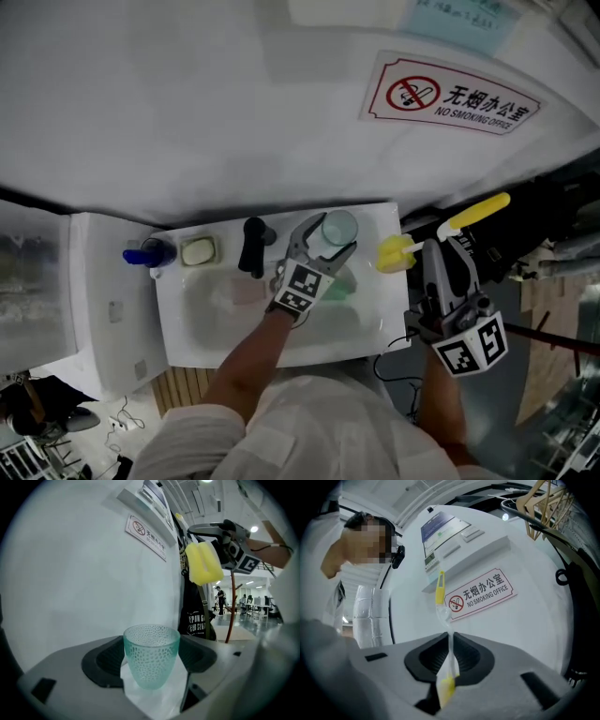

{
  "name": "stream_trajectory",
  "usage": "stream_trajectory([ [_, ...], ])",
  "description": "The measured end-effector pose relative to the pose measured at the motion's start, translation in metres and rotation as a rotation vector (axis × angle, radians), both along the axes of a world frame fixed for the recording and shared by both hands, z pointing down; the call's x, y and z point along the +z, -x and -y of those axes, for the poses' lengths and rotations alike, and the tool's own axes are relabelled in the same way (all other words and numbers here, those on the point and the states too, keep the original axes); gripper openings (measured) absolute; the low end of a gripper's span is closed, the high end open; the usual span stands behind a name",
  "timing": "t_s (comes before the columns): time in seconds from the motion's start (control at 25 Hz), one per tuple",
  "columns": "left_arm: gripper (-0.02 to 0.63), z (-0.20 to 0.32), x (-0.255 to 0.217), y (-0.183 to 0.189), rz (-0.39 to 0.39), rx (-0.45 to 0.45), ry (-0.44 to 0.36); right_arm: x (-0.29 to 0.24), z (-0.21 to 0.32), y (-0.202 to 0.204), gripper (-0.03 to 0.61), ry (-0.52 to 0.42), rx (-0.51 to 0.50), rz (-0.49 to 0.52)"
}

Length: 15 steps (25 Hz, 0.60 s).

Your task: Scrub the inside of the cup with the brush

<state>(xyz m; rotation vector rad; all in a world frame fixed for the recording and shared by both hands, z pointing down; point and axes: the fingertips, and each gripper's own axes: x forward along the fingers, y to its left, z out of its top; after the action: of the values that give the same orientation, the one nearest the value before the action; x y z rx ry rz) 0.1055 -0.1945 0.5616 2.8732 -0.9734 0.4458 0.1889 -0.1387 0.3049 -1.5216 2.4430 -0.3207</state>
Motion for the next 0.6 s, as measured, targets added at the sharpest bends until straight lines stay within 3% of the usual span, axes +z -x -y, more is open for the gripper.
stream_trajectory([
  [0.24, 0.348, 0.014, 0.026, -0.002, 0.017, 0.003, 0.010, 0.022, 0.008, 0.002, 0.032, 0.041, -0.019, 0.005],
  [0.6, 0.348, 0.015, 0.027, -0.005, -0.010, 0.016, 0.014, 0.031, 0.010, 0.004, 0.032, 0.062, -0.029, 0.006],
])
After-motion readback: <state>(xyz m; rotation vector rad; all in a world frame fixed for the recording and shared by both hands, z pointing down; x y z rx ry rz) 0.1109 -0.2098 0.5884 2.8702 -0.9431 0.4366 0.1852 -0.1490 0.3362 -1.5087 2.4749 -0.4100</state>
